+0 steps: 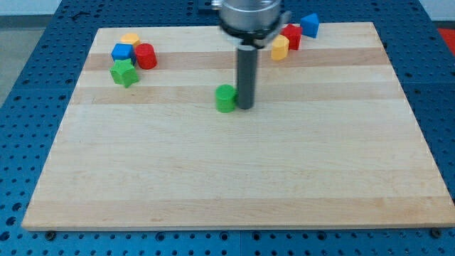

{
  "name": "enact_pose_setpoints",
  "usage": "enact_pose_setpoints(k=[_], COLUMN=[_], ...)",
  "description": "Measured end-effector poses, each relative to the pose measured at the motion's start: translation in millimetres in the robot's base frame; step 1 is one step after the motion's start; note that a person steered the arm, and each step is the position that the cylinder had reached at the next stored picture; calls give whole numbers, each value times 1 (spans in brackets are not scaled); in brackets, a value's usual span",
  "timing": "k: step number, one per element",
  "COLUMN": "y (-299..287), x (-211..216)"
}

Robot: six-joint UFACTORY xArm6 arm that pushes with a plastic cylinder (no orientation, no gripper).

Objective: Slide the green circle towards the center left

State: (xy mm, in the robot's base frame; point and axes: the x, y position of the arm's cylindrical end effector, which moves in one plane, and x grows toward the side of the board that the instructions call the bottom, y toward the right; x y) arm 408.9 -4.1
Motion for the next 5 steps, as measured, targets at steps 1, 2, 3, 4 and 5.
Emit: enact_pose_setpoints(k=[1, 2, 3, 4, 5], y=[-19, -76, -116, -133, -133], x=[-21, -12, 3, 4, 4])
